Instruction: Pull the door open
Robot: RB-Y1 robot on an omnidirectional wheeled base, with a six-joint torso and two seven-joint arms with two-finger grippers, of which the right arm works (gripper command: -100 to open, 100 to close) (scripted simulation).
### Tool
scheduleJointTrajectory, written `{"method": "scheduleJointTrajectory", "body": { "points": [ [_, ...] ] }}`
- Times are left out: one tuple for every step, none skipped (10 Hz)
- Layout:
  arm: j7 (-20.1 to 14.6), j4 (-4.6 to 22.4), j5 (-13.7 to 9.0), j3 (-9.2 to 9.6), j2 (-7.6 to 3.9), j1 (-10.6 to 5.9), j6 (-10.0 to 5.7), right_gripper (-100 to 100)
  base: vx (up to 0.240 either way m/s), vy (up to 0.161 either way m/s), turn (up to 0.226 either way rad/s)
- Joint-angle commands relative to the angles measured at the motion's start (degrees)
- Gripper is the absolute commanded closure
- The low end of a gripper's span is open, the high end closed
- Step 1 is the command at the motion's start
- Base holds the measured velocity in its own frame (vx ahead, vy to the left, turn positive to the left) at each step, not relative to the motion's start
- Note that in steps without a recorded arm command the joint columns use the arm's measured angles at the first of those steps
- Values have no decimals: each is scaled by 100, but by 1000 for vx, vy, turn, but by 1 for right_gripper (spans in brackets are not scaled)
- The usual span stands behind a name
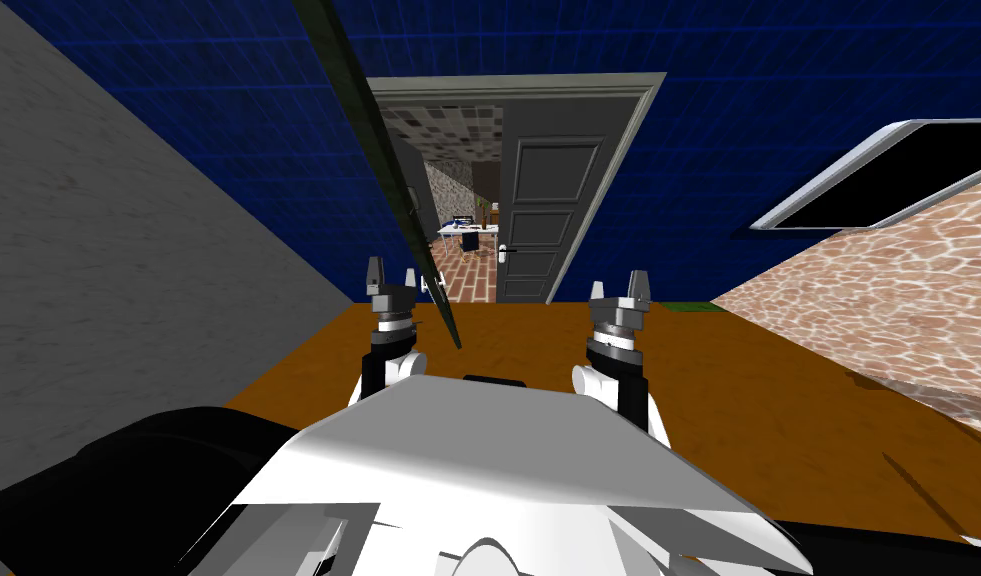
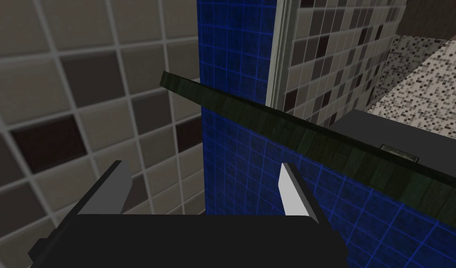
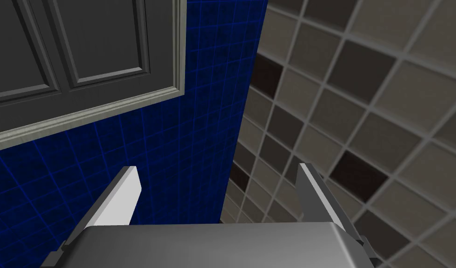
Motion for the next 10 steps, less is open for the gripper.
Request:
{"method": "scheduleJointTrajectory", "body": {
  "points": [
    [67, 205, -87, 38, -59, -119, -18, -100, 68, 91, -14],
    [92, 280, -119, 53, -78, -162, -24, -100, 85, -10, 42],
    [117, 355, -151, 67, -96, -206, -31, -100, 69, -43, 16],
    [142, 431, -183, 81, -115, -250, -38, -100, 47, -41, 6],
    [196, 597, -253, 112, -153, -346, -52, -100, 67, -32, 14],
    [232, 705, -299, 132, -175, -409, -62, -100, 82, -27, 17],
    [268, 813, -345, 153, -196, -472, -71, -100, 78, -10, 15],
    [304, 922, -391, 173, -218, -534, -81, -100, 66, 6, 11],
    [339, 1030, -437, 193, -240, -597, -91, -100, 68, 3, 8],
    [381, 1156, -490, 217, -261, -670, -102, -100, 76, -5, 14]
  ]
}}
